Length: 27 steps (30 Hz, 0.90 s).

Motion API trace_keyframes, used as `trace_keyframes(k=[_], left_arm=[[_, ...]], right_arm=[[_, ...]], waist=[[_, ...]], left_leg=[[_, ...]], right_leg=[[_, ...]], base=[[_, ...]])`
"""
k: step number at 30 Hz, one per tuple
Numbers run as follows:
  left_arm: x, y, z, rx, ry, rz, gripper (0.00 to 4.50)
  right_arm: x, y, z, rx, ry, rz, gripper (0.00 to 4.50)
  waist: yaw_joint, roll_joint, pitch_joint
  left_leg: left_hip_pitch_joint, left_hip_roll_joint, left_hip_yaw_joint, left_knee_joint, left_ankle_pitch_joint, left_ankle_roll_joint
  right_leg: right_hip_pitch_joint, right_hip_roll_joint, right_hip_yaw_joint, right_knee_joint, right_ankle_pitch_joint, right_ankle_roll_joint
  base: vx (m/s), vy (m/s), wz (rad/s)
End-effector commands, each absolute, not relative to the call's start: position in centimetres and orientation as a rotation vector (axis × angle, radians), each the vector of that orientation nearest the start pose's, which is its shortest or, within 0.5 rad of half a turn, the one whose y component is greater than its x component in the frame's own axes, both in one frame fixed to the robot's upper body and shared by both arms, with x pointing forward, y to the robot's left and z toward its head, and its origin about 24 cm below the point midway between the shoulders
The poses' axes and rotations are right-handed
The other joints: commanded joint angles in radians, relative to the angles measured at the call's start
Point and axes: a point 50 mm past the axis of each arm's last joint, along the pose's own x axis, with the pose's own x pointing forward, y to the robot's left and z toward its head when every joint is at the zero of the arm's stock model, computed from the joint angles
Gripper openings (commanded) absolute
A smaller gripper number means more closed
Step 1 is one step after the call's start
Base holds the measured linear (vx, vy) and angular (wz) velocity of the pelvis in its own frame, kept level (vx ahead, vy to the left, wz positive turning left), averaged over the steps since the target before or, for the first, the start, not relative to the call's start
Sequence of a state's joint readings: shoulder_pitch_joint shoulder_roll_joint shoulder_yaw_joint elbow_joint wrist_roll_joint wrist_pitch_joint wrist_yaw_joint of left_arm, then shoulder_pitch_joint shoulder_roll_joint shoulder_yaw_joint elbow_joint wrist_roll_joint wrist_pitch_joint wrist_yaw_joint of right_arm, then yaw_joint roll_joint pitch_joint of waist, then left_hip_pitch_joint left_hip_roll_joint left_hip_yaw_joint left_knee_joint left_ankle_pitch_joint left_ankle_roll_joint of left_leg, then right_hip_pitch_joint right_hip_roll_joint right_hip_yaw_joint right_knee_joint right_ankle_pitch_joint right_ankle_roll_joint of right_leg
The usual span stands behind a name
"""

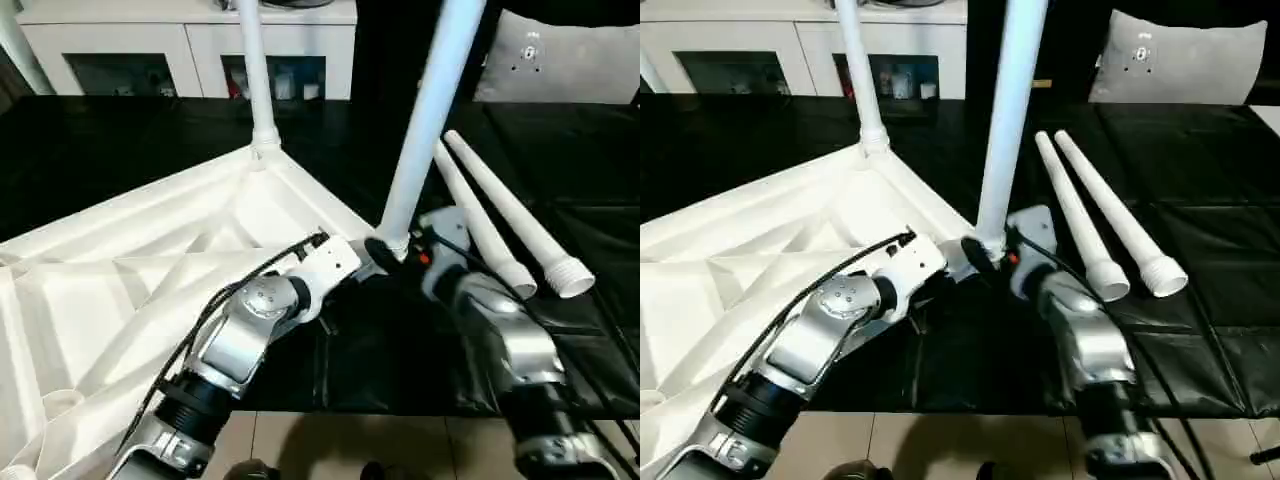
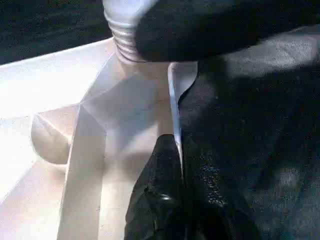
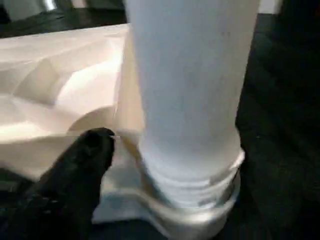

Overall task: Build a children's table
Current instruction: Rotate leg to tighten

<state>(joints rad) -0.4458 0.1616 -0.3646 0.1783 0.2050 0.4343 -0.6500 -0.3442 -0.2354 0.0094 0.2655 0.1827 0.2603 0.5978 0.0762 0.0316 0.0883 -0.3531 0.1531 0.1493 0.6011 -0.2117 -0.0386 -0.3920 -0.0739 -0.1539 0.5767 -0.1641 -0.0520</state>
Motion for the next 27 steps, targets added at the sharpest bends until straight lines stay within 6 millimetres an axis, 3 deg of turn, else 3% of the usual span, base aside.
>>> trace_keyframes(k=[1,5,9,10,13,16,25,27], left_arm=[[30.5,7.0,6.3,0.543,0.286,-0.946,0.0],[30.4,8.4,5.7,0.579,0.294,-1.034,0.0],[29.7,9.2,5.4,0.597,0.285,-1.16,0.0],[29.3,9.7,5.2,0.614,0.296,-1.229,0.0],[29.2,10.3,5.0,0.64,0.3,-1.286,0.0],[29.0,10.8,5.3,0.623,0.294,-1.374,0.0],[28.7,11.4,5.5,0.659,0.3,-1.495,0.0],[28.6,11.4,5.4,0.661,0.296,-1.519,0.0]], right_arm=[[30.4,-15.4,6.8,-0.02,0.156,0.717,4.44],[29.9,-17.6,7.6,-0.133,0.153,0.797,4.44],[30.1,-19.2,8.7,-0.19,0.149,0.836,4.44],[30.0,-19.7,9.2,-0.222,0.157,0.888,4.44],[29.8,-19.8,9.5,-0.297,0.156,0.951,4.44],[29.5,-19.7,9.5,-0.356,0.165,1.032,4.44],[28.4,-18.3,8.3,-0.342,0.218,1.224,4.44],[28.4,-17.9,7.9,-0.321,0.225,1.237,4.07]], waist=[[0.003,-0.011,-0.071],[0.006,-0.01,-0.071],[0.008,-0.011,-0.076],[0.012,-0.014,-0.083],[0.018,-0.011,-0.084],[0.023,-0.02,-0.086],[0.042,-0.015,-0.094],[0.045,-0.015,-0.095]], left_leg=[[-0.01,0.072,-0.024,-0.065,-0.111,0.122],[-0.008,0.071,-0.026,-0.065,-0.123,0.117],[-0.009,0.073,-0.025,-0.064,-0.11,0.122],[-0.009,0.077,-0.025,-0.061,-0.078,0.131],[-0.01,0.079,-0.024,-0.058,-0.06,0.146],[-0.01,0.075,-0.02,-0.058,-0.061,0.142],[-0.008,0.086,-0.02,-0.056,-0.039,0.14],[-0.009,0.086,-0.02,-0.056,-0.034,0.137]], right_leg=[[0.065,-0.102,0.076,-0.09,-0.352,-0.07],[0.063,-0.099,0.071,-0.097,-0.392,-0.045],[0.065,-0.102,0.073,-0.091,-0.363,-0.066],[0.065,-0.101,0.076,-0.081,-0.316,-0.084],[0.062,-0.101,0.076,-0.074,-0.277,-0.104],[0.065,-0.102,0.075,-0.076,-0.306,-0.102],[0.063,-0.105,0.079,-0.064,-0.264,-0.124],[0.063,-0.106,0.079,-0.063,-0.258,-0.125]], base=[[0.0,0.0,0.0],[0.0,0.0,0.0],[0.0,0.0,0.0],[0.0,0.0,0.0],[0.0,0.0,0.0],[0.0,0.0,0.0],[0.0,0.0,0.0],[0.0,0.0,0.0]])
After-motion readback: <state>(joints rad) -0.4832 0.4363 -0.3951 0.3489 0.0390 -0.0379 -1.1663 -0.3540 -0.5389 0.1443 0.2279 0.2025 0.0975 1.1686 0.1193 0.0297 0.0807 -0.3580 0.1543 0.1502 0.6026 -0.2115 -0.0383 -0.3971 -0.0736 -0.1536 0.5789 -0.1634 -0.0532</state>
